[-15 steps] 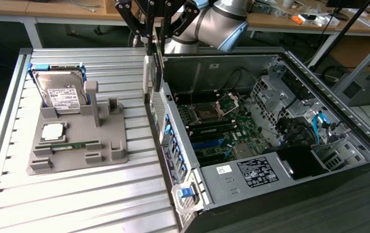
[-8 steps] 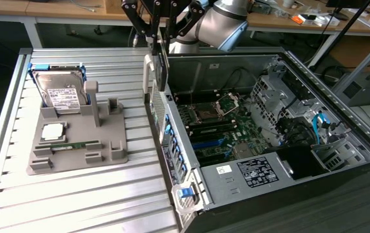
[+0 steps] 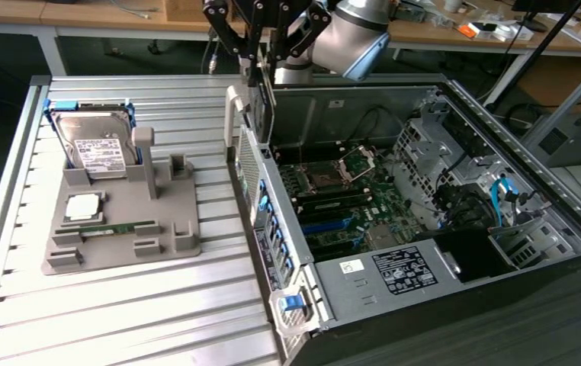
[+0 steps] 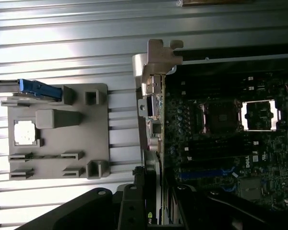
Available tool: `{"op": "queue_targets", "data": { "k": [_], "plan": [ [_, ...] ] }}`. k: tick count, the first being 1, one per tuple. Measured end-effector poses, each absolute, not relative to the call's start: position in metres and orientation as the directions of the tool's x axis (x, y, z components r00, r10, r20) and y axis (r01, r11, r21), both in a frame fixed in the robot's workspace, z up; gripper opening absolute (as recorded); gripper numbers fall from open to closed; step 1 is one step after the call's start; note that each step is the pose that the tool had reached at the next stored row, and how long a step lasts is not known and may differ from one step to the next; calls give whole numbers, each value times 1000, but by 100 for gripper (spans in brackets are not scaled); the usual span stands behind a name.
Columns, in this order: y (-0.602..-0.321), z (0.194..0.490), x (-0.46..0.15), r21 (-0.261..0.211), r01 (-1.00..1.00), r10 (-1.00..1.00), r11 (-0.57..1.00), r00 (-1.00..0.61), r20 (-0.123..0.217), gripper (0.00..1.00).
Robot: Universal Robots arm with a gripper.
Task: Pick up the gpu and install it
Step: 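Pick up the gpu and move the gpu toward the slot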
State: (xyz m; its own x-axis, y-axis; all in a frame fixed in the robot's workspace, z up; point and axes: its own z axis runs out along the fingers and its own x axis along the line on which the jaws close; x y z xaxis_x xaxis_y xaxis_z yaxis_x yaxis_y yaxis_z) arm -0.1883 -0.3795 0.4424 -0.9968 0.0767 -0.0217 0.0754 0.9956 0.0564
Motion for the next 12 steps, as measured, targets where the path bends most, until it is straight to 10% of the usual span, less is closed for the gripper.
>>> {"op": "queue_targets", "data": {
  "k": [12],
  "plan": [
    [-380, 442, -172, 56, 75, 77, 996, -997, -22, 27]
  ]
}}
